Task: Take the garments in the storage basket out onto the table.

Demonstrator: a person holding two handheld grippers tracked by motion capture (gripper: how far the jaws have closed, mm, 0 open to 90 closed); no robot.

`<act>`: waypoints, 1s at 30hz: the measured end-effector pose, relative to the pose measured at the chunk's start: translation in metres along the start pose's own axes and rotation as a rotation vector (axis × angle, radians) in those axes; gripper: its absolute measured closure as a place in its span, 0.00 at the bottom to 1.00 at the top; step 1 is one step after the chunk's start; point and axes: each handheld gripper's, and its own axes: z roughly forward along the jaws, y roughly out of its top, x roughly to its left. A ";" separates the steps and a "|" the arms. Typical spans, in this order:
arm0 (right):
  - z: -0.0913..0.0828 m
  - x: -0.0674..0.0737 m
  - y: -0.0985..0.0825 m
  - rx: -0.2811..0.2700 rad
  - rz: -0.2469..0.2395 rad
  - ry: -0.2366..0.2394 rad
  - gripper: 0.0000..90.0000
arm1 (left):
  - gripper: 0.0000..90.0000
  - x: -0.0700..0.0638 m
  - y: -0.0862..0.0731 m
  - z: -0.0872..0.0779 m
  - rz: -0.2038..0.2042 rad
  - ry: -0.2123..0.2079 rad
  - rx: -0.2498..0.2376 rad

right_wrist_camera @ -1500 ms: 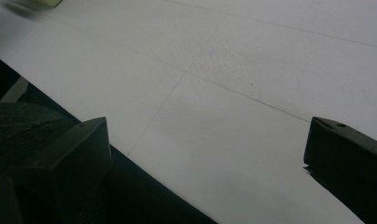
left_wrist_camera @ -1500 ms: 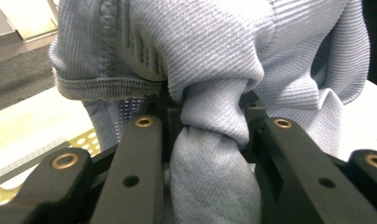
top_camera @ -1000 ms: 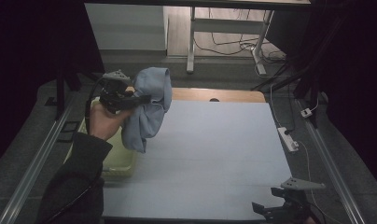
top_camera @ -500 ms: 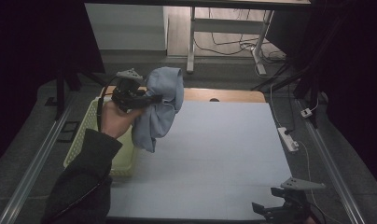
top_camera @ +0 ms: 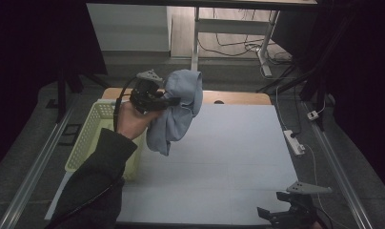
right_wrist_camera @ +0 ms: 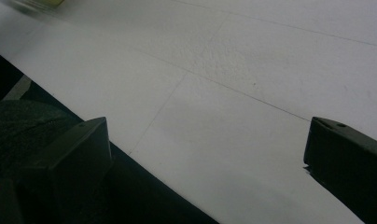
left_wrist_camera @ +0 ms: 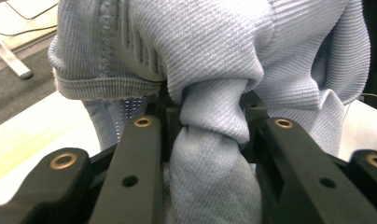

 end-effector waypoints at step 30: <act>0.000 0.000 0.000 0.004 -0.012 0.002 0.00 | 0.77 -0.028 0.000 0.075 0.062 -0.048 0.074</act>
